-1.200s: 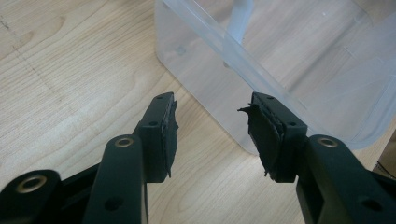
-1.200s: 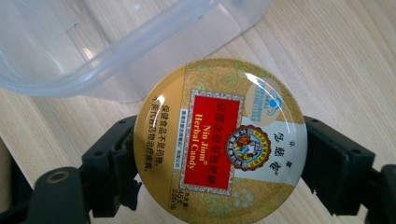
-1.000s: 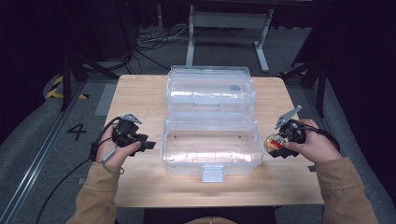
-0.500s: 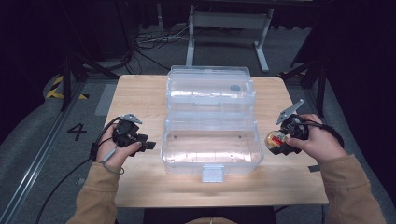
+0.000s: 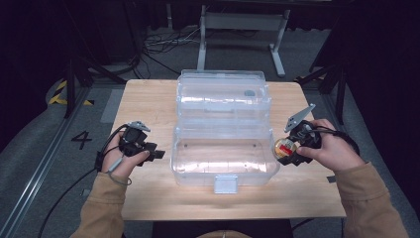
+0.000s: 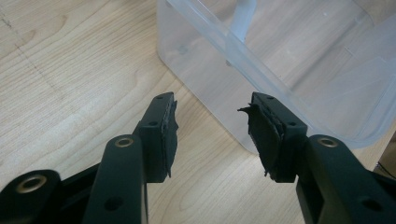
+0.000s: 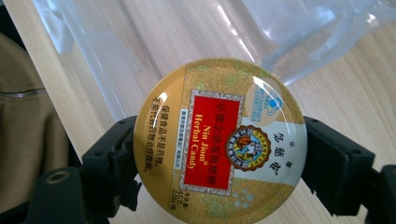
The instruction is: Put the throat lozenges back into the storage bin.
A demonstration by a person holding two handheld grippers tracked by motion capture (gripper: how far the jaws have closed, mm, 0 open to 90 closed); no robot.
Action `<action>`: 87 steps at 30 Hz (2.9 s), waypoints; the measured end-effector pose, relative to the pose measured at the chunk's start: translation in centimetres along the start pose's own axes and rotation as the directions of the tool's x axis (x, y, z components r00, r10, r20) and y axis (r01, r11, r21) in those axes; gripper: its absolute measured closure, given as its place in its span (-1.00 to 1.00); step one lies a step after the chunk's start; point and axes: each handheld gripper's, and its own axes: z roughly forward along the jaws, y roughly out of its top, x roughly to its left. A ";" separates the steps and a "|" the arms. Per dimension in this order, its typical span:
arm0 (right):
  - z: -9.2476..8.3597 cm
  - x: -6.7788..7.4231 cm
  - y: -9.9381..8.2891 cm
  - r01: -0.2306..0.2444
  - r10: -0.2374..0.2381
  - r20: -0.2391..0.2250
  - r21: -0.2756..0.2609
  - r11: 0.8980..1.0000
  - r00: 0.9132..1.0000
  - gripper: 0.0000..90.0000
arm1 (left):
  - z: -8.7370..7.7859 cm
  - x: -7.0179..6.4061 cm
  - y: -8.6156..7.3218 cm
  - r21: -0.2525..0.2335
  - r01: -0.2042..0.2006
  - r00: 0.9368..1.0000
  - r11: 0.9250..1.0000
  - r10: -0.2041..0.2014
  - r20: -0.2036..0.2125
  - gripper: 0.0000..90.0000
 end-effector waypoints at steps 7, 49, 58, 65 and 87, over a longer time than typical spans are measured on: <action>0.7 0.5 1.4 0.025 -0.025 -0.023 -0.005 1.000 0.999 -0.55 | -0.1 0.1 -0.1 0.000 0.002 1.000 1.000 -0.002 -0.002 0.16; 6.5 1.3 3.5 0.054 -0.049 -0.053 0.083 0.995 0.997 -0.55 | 0.0 0.2 -0.2 0.002 0.009 1.000 1.000 -0.009 0.001 0.16; 7.5 1.2 3.5 0.050 -0.045 -0.053 0.100 0.994 0.998 -0.55 | 0.0 0.3 -0.2 -0.001 0.011 1.000 1.000 -0.011 0.002 0.16; 8.0 1.2 3.5 0.039 -0.034 -0.046 0.119 0.992 0.998 -0.55 | -0.1 0.3 -0.2 -0.002 0.010 1.000 1.000 -0.010 0.001 0.16; 9.0 2.0 3.4 -0.056 0.057 -0.011 0.133 0.990 0.998 -0.55 | -0.2 0.4 -0.3 -0.002 0.014 1.000 1.000 -0.014 0.001 0.16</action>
